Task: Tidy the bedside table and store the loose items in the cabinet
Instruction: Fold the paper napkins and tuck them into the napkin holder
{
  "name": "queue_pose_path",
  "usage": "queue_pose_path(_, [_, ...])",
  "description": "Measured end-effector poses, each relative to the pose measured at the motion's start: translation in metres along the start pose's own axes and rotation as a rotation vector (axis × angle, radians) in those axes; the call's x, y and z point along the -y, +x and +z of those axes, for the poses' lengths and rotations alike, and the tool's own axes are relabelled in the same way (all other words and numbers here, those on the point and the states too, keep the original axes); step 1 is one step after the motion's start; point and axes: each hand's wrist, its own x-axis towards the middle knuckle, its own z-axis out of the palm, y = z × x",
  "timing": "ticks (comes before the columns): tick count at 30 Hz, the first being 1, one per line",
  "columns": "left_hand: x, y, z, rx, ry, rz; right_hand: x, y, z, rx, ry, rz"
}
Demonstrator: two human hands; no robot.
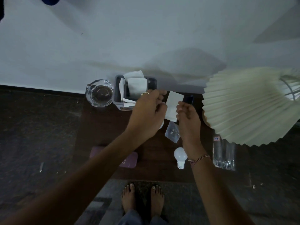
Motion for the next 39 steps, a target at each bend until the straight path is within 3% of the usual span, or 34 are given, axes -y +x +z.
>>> queue_pose_path(4, [-0.006, 0.032, 0.037, 0.172, -0.295, -0.372, -0.005, 0.009, 0.002, -0.011, 0.164, 0.149])
queue_pose_path(8, [-0.005, 0.058, 0.061, 0.168, -0.443, -0.635, -0.007, 0.021, 0.005, -0.021, 0.328, 0.272])
queue_pose_path(18, [0.012, 0.078, 0.086, 0.253, -0.294, -0.702, -0.016, 0.037, 0.017, 0.050, 0.249, 0.359])
queue_pose_path(28, [0.008, 0.082, 0.084, 0.163, -0.458, -0.828, -0.011, 0.042, 0.023, 0.050, 0.347, 0.336])
queue_pose_path(31, [0.006, 0.079, 0.079, 0.149, -0.473, -0.797, -0.009, 0.038, 0.025, 0.019, 0.378, 0.284])
queue_pose_path(39, [-0.008, 0.064, 0.068, -0.001, -0.229, -0.560, -0.002, 0.009, 0.020, -0.043, 0.593, 0.176])
